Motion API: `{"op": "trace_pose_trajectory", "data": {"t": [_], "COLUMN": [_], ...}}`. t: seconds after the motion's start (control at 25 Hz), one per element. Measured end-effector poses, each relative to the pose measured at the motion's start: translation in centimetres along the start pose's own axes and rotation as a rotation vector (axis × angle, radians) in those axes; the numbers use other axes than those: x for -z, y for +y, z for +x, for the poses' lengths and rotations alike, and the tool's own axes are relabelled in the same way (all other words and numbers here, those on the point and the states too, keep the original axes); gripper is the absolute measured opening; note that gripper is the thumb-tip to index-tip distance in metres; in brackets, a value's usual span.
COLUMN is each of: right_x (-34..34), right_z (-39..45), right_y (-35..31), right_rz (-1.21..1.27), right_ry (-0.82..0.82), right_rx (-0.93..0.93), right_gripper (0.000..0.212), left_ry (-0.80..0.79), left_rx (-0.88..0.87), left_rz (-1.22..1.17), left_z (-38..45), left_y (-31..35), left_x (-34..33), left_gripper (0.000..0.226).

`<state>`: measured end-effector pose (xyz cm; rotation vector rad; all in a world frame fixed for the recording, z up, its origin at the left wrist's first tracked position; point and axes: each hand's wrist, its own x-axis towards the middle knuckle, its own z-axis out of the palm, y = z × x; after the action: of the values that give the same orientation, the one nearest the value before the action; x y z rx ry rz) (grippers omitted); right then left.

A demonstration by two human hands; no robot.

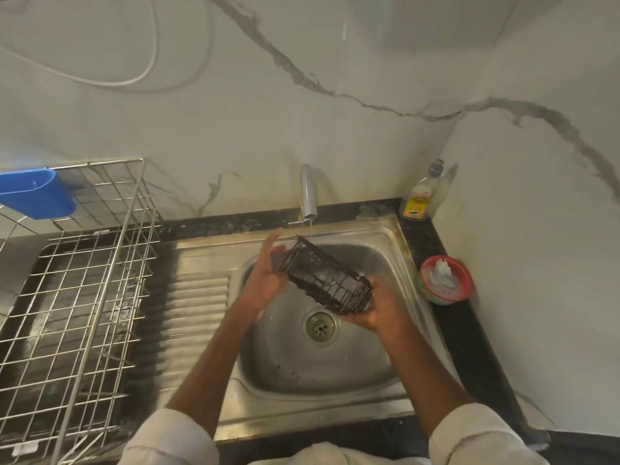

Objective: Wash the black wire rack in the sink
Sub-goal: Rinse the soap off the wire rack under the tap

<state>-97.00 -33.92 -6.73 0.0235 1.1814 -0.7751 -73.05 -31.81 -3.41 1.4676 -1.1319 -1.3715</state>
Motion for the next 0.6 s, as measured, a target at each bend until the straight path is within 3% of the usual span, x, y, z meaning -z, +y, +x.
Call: {"op": "trace_pose_trajectory", "data": {"t": [0.08, 0.16, 0.24, 0.36, 0.44, 0.52, 0.6], "right_x": [-0.7, 0.0, 0.3, 1.3, 1.8, 1.7, 1.9], "right_z": [0.5, 2.3, 2.2, 2.4, 2.7, 2.1, 1.7], "right_y": [0.8, 2.1, 3.3, 4.2, 3.7, 2.3, 0.3], "right_rz": [0.009, -0.022, -0.102, -0.24, -0.385, -0.653, -0.887], "right_ry": [0.1, 0.168, 0.142, 0.152, 0.324, 0.508, 0.537], "right_rx": [0.094, 0.165, 0.175, 0.177, 0.22, 0.357, 0.551], "right_gripper": [0.055, 0.069, 0.065, 0.064, 0.061, 0.075, 0.081], "left_ry": [0.205, 0.186, 0.231, 0.31, 0.293, 0.257, 0.217], "left_rx": [0.309, 0.501, 0.575, 0.495, 0.447, 0.371, 0.274], "left_rz": [-0.3, -0.356, -0.306, -0.284, -0.299, -0.359, -0.398], "left_z": [-0.1, -0.3, 0.1, 0.9, 0.8, 0.4, 0.3], "left_y": [-0.9, -0.7, -0.7, -1.8, -2.4, -3.2, -4.2], "left_x": [-1.1, -2.6, -3.4, -2.7, -1.8, -0.8, 0.5], "left_gripper": [0.033, 0.05, 0.063, 0.067, 0.068, 0.063, 0.07]}}
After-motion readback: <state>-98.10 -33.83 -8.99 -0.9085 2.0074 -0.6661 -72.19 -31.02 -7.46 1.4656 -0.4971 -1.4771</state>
